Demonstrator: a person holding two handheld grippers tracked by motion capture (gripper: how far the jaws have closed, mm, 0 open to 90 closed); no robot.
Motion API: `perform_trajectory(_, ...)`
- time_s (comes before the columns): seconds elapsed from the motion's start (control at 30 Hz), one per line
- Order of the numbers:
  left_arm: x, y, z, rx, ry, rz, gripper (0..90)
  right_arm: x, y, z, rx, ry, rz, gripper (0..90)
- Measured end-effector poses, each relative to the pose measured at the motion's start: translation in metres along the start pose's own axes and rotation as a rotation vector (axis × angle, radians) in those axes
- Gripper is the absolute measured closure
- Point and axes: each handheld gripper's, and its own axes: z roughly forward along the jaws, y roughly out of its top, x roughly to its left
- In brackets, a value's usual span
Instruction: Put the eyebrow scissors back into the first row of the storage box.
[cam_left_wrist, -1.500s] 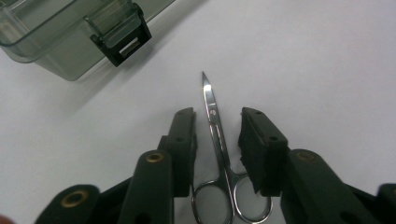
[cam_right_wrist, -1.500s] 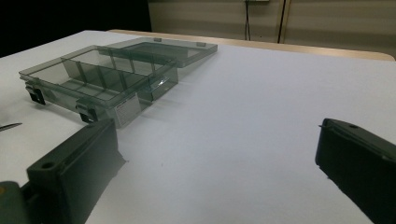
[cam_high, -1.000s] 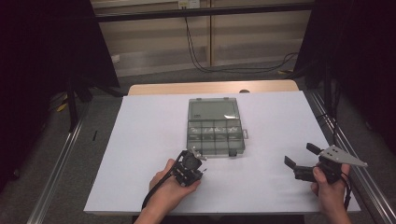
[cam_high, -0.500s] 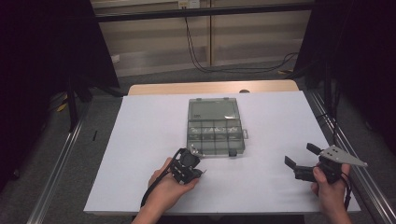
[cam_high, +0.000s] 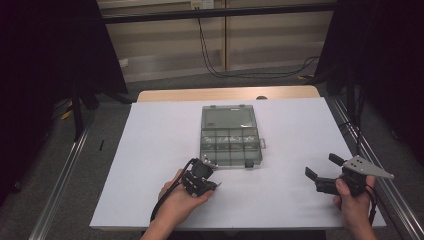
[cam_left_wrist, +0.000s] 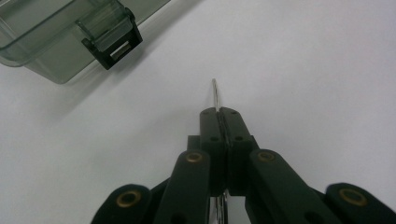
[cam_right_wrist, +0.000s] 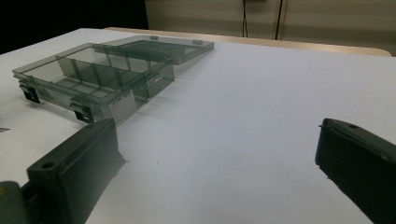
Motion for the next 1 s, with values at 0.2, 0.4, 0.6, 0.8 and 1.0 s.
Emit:
perform_trajectory(0.2, 0.002, 0.0, 0.003, 0.028, -0.011, -0.005, 87.0, 0.0, -0.001, 0.0, 0.003, -0.002, 0.002, 0.0)
perform_trajectory(0.4, -0.001, 0.0, 0.003, 0.019, 0.003, 0.015, 89.0, 0.0, 0.0, 0.0, 0.002, -0.003, 0.001, 0.0)
perform_trajectory(0.6, 0.002, 0.0, 0.001, -0.007, -0.017, 0.005, 89.3, 0.0, 0.0, -0.001, -0.006, -0.003, 0.002, 0.0)
perform_trajectory(0.8, 0.005, 0.005, -0.006, -0.027, -0.027, 0.0, 89.4, 0.002, 0.0, 0.0, -0.004, 0.001, -0.001, 0.0)
perform_trajectory(1.0, 0.007, 0.016, -0.014, -0.045, -0.044, 0.008, 89.4, 0.004, 0.0, 0.0, -0.001, 0.006, -0.01, 0.0)
